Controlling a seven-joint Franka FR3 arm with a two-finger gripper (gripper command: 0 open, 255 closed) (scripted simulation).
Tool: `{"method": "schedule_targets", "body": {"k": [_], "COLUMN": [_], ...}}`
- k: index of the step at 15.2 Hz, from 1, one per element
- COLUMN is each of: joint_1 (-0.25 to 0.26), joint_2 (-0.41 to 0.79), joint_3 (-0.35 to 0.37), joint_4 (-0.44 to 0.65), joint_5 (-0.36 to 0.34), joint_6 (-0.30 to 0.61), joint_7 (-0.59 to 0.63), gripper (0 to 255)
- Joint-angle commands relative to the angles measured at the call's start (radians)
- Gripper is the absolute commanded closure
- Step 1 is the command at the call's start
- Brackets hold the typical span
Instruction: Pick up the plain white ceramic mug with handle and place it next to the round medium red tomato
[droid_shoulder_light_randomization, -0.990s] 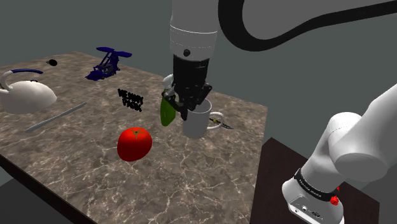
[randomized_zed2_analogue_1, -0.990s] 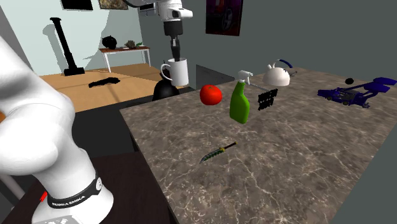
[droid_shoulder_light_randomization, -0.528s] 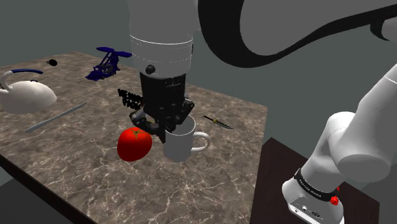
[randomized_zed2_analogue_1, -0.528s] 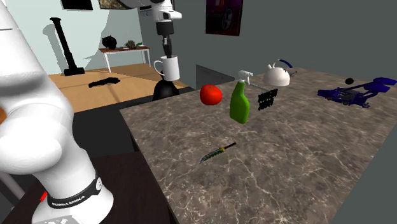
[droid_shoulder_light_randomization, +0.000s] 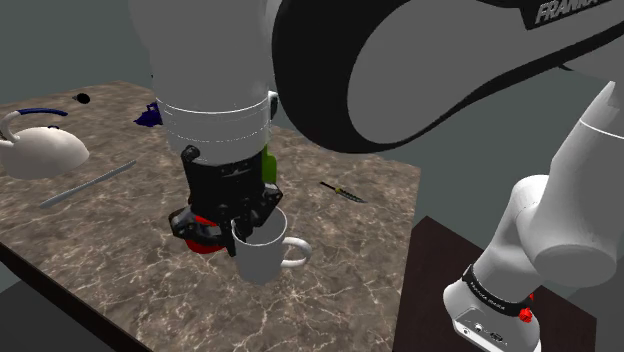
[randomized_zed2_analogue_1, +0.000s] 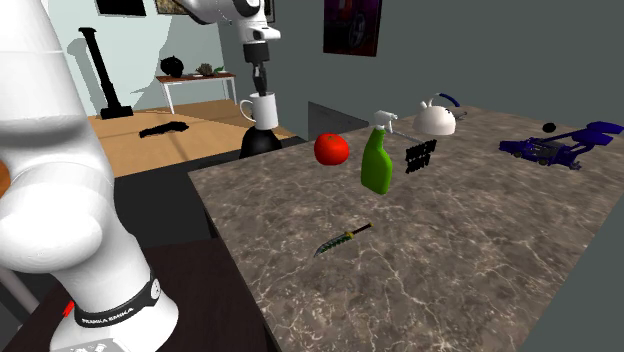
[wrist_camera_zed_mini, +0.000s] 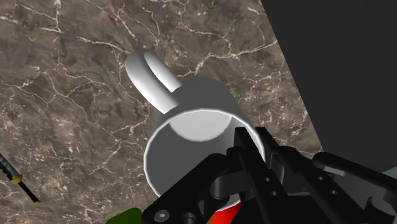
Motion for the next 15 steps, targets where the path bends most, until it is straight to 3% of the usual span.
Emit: {"method": "schedule_targets", "body": {"k": [1,15], "joint_1": [-0.001,0.005], "joint_2": [0.004,0.054], "joint_3": [-0.001,-0.005], "joint_4": [-0.024,-0.164], "joint_5": [-0.004,-0.047], "joint_6": [0.028,0.204], "joint_7": [0.002,0.041], "gripper": [255,255]}}
